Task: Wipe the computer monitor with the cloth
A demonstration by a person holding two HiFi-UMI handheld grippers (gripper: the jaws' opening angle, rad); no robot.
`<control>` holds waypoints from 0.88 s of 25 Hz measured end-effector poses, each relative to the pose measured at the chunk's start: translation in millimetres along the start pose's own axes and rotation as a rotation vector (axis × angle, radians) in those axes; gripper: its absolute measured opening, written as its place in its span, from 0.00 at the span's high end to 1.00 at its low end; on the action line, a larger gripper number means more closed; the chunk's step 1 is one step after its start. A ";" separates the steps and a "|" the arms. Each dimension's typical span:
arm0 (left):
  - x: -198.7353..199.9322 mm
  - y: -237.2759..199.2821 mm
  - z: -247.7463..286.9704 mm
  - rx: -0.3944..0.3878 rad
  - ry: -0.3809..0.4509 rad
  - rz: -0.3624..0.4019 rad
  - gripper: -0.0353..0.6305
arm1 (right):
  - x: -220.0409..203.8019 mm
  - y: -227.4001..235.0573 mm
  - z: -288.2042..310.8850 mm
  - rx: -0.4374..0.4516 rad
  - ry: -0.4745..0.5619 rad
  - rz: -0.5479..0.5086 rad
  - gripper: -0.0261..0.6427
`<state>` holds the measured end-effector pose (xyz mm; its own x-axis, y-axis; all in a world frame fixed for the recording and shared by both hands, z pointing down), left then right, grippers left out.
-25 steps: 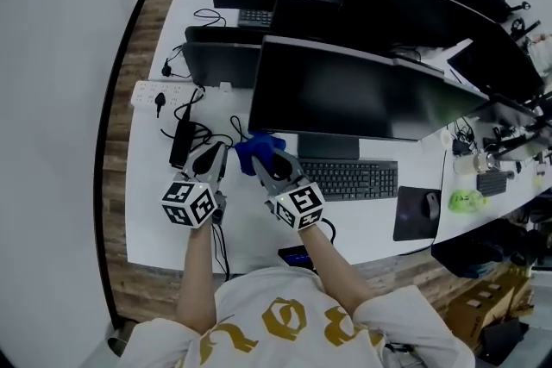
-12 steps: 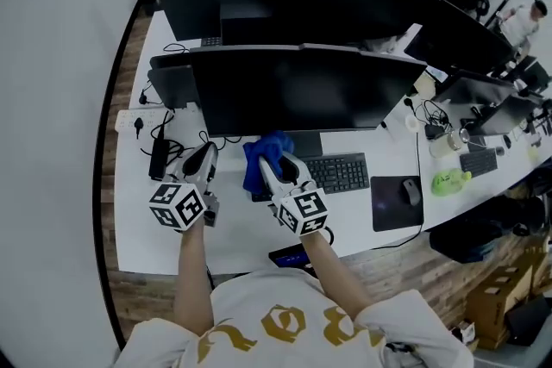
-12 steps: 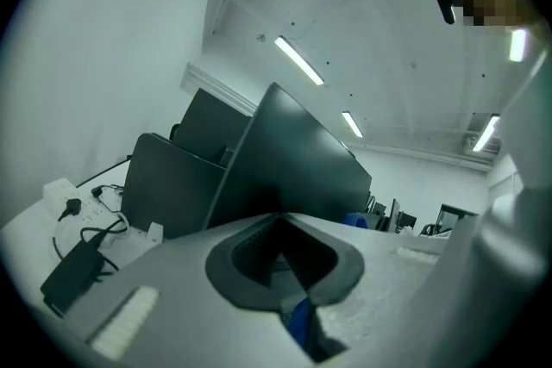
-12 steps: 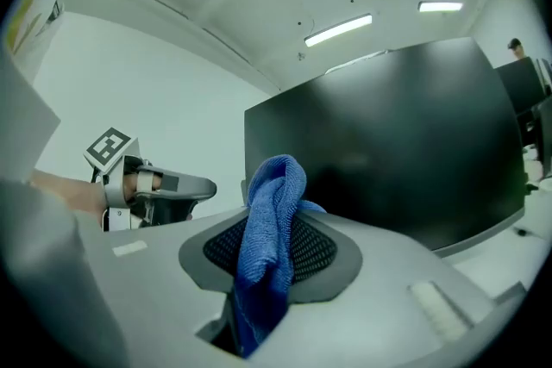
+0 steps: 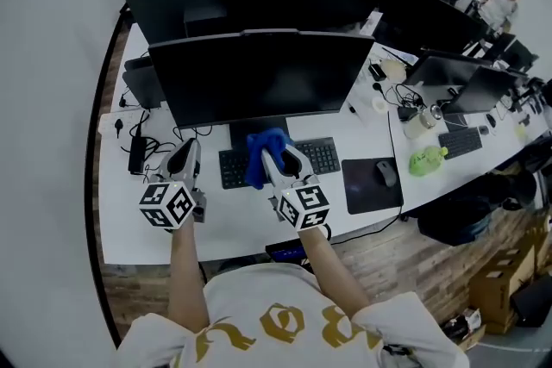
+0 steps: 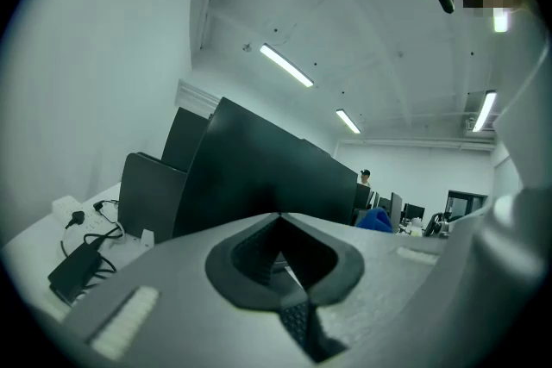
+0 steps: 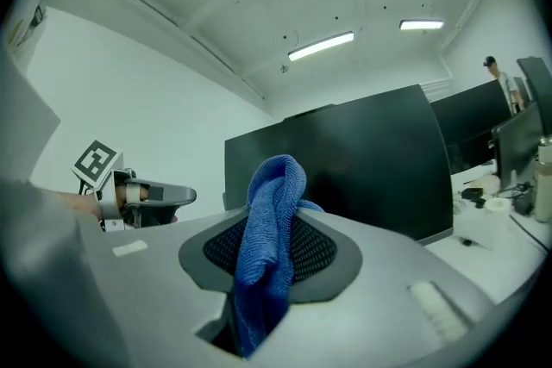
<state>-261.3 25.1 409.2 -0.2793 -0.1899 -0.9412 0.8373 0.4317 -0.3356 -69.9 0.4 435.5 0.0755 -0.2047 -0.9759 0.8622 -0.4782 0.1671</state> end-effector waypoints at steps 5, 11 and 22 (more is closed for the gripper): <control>-0.5 41.0 2.3 -0.007 0.028 0.060 0.95 | 7.4 29.3 -34.3 -0.038 0.019 0.011 0.78; -14.0 73.1 9.7 -0.031 0.031 0.081 0.95 | 12.2 54.9 -63.5 -0.076 0.035 -0.006 0.78; -17.3 91.6 24.1 -0.048 0.004 0.097 0.95 | 15.4 79.8 -75.6 -0.100 0.039 0.034 0.78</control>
<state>-168.4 46.7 395.7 -0.2000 -0.1412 -0.9696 0.8373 0.4893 -0.2440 37.9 23.6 423.2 0.1230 -0.1848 -0.9751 0.9042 -0.3840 0.1868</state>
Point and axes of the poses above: the fingertips, and each gripper's own axes: z forward along the fingers, y to its right, x out of its top, the point moved 2 cm from there along -z, backward along the fingers, and after that the axes turned 13 degrees about -x, right-handed, at the moved point
